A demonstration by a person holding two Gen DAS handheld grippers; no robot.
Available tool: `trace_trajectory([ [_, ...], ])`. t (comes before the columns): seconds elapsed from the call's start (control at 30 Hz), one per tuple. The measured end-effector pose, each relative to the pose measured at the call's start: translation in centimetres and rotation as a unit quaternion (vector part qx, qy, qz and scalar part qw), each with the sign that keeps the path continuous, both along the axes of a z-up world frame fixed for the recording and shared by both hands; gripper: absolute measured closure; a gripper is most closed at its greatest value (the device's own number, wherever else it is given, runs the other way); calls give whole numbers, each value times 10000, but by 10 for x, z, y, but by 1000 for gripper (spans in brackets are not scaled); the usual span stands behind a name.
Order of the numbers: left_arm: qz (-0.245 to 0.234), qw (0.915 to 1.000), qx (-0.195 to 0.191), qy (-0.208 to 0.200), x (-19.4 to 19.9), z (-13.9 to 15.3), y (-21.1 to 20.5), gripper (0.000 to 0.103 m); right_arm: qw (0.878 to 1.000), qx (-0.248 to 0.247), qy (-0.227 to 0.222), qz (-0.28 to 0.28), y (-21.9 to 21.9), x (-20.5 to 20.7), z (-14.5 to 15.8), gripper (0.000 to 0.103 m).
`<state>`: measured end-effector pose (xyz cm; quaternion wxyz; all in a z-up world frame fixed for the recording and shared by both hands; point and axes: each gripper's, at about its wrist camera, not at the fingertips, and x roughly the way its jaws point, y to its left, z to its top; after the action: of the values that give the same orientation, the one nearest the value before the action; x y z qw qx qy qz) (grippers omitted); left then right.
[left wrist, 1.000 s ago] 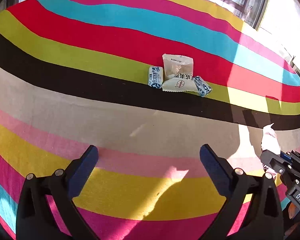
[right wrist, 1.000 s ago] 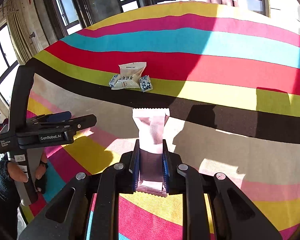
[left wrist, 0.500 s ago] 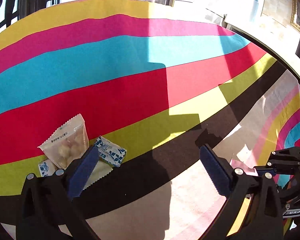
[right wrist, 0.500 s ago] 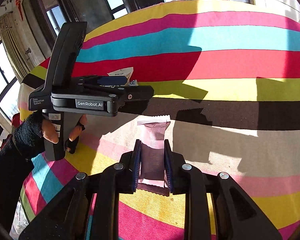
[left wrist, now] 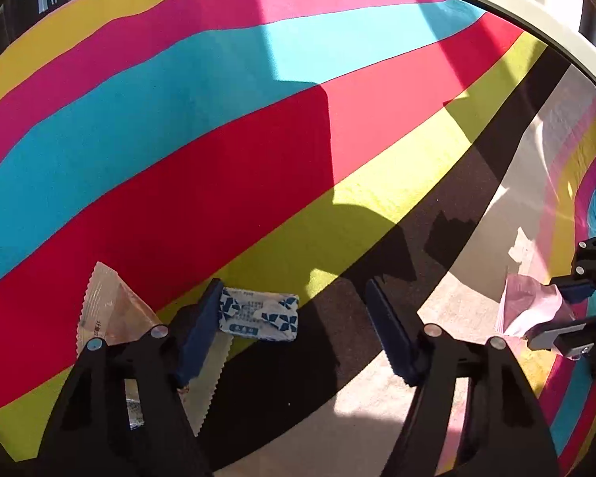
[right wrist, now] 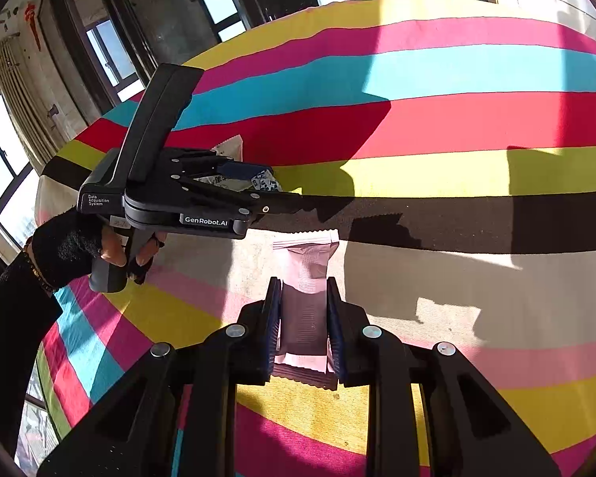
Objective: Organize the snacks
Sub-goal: 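Grasp the blue-and-white milk candy with the left tool and lift it, then carry the pink bar and milk candy to the white box and release both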
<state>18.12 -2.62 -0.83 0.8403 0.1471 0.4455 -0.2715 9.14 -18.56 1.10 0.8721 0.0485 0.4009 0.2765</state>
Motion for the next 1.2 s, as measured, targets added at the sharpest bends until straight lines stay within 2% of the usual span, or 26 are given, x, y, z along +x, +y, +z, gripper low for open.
trace_trajectory([
  [0.03, 42, 10000, -19, -17, -3, 1, 4, 69, 10000, -8, -9, 2, 1, 0, 0, 78],
  [0.27, 531, 9968, 188, -570, -64, -2, 9, 68, 9998, -81, -165, 46, 4, -7, 3, 78],
  [0.43, 762, 9926, -129, -938, -138, 15, 8, 68, 9991, -163, -329, 231, 10, -12, 6, 78],
  [0.5, 859, 9900, -145, -1106, -168, 19, 11, 68, 9983, -212, -440, 312, 13, -16, 8, 78],
  [0.67, 1277, 9813, -571, -1324, -234, 34, 40, 68, 9969, -255, -547, 505, 18, -23, 11, 79],
  [0.73, 1430, 9777, -520, -1447, -253, 40, 49, 68, 9968, -176, -489, 601, 21, -24, 12, 79],
  [0.8, 1523, 9754, -538, -1498, -270, 46, 60, 68, 9964, -54, -409, 736, 26, -26, 13, 79],
  [0.93, 1762, 9710, -530, -1529, -297, 50, 81, 68, 9935, -152, -557, 976, 44, -46, 24, 79],
  [1.2, 2348, 9616, -326, -1381, -338, 30, 110, 68, 9831, 29, -730, 1680, 82, -106, 44, 79],
])
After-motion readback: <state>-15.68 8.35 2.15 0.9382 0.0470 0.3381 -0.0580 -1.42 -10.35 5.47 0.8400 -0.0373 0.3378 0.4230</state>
